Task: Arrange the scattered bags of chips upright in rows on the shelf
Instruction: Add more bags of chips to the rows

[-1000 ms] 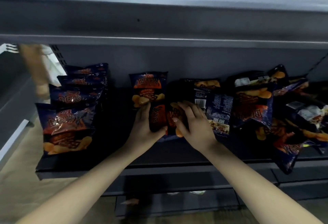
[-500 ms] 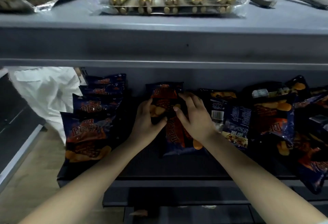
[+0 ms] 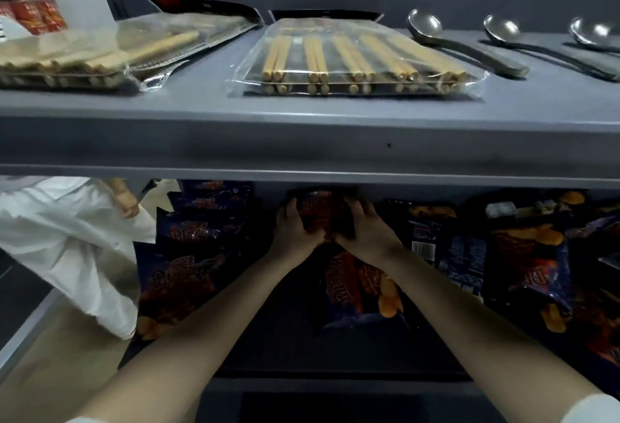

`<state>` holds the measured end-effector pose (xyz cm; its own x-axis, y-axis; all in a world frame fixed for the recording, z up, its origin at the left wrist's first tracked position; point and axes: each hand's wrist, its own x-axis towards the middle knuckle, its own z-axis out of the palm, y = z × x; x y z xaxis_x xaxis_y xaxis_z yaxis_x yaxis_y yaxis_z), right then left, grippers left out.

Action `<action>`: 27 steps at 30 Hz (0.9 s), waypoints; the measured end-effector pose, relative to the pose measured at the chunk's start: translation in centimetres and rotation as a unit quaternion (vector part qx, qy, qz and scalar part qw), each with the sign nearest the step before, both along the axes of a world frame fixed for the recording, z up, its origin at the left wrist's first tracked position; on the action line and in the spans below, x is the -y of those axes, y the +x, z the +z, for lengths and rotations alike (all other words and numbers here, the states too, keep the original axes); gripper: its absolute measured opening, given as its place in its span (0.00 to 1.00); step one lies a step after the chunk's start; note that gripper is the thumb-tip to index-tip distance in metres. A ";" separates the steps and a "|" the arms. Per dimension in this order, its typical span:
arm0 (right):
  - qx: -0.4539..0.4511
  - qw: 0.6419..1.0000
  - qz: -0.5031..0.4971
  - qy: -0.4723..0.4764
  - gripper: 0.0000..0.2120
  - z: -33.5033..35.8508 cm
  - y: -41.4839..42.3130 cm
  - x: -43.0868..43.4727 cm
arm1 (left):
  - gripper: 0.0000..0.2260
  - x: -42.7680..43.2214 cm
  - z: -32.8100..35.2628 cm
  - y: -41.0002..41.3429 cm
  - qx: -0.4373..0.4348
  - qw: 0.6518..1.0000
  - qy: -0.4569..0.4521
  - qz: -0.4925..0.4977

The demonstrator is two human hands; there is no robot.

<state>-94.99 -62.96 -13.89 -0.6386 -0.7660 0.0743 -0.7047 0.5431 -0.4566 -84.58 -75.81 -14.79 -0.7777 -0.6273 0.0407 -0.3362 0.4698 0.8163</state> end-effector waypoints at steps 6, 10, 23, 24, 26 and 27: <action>0.094 0.996 -0.003 -0.007 0.38 -0.5 0.4 0.0 | 0.34 -0.5 -1.4 -0.4 -0.001 0.999 0.050 -0.007; 0.088 0.996 -0.002 -0.025 0.38 -0.5 0.7 -0.1 | 0.36 -0.7 -1.5 -0.2 -0.038 0.999 0.015 0.006; 0.048 0.998 0.037 -0.006 0.41 -0.5 2.5 2.6 | 0.39 0.2 -0.7 1.4 -0.050 0.995 -0.050 0.076; 0.046 0.998 0.036 0.019 0.41 -0.6 2.6 2.8 | 0.38 0.1 -0.9 1.4 -0.045 0.995 -0.054 0.072; 0.047 0.997 0.034 0.052 0.41 -0.7 2.5 3.2 | 0.38 0.0 -1.2 1.5 -0.037 0.995 -0.062 0.067; 0.047 0.997 0.033 0.059 0.41 -0.6 2.5 3.4 | 0.38 0.1 -1.3 1.6 -0.034 0.995 -0.066 0.068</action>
